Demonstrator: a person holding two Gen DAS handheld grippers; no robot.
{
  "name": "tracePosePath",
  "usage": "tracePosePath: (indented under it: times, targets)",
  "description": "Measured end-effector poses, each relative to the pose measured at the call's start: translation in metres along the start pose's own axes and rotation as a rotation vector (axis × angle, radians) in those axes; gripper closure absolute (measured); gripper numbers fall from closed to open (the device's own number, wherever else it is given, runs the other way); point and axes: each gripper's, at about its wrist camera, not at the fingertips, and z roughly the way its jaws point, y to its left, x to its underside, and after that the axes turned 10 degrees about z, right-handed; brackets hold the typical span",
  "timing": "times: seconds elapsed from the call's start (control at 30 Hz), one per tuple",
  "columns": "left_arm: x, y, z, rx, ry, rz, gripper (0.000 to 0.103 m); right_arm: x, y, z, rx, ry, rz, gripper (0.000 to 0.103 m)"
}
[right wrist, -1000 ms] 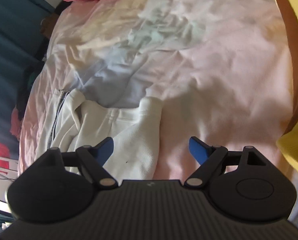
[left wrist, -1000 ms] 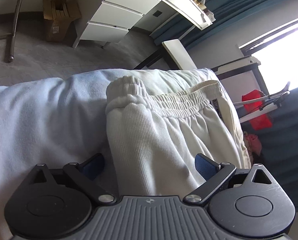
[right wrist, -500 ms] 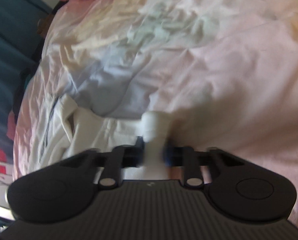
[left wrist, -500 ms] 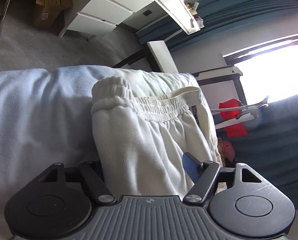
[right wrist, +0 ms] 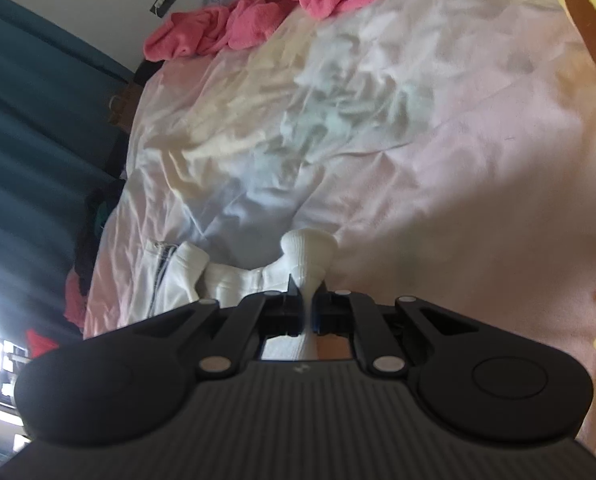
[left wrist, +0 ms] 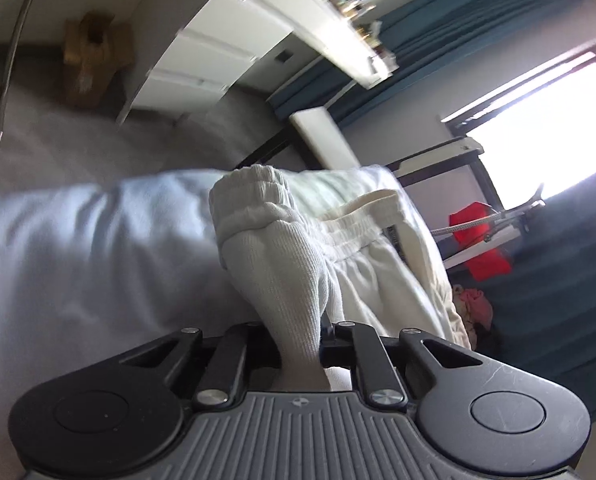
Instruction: Fold clothes
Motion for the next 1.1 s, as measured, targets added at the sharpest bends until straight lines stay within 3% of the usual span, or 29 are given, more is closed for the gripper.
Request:
tracePosePath:
  times: [0.17,0.4,0.53,0.73,0.9,1.0,1.1]
  targets:
    - [-0.019,-0.020,-0.012,0.063,-0.025,0.001,0.091,-0.006,0.010,-0.012,-0.029,-0.009,-0.023,0.096]
    - [-0.066,-0.096,0.022,0.053,-0.040,0.114,0.091,-0.020,0.085,0.006,-0.061,0.015,-0.086,0.096]
    - [-0.087,-0.160,0.087,0.022,-0.044,0.181,0.091,-0.012,0.154,0.047,-0.049,-0.013,-0.156,0.096]
    - [-0.105,-0.232,0.227,-0.062,0.006,0.207,0.090,0.022,0.243,0.149,0.026,-0.065,-0.218,0.096]
    - [-0.090,-0.257,0.325,-0.137,0.054,0.279,0.090,0.049,0.260,0.232,0.124,-0.084,-0.258,0.096]
    - [-0.084,-0.254,0.356,-0.175,0.110,0.268,0.089,0.059,0.256,0.263,0.158,-0.088,-0.296,0.095]
    - [-0.082,-0.244,0.357,-0.150,0.135,0.275,0.084,0.066,0.254,0.272,0.153,-0.104,-0.330,0.095]
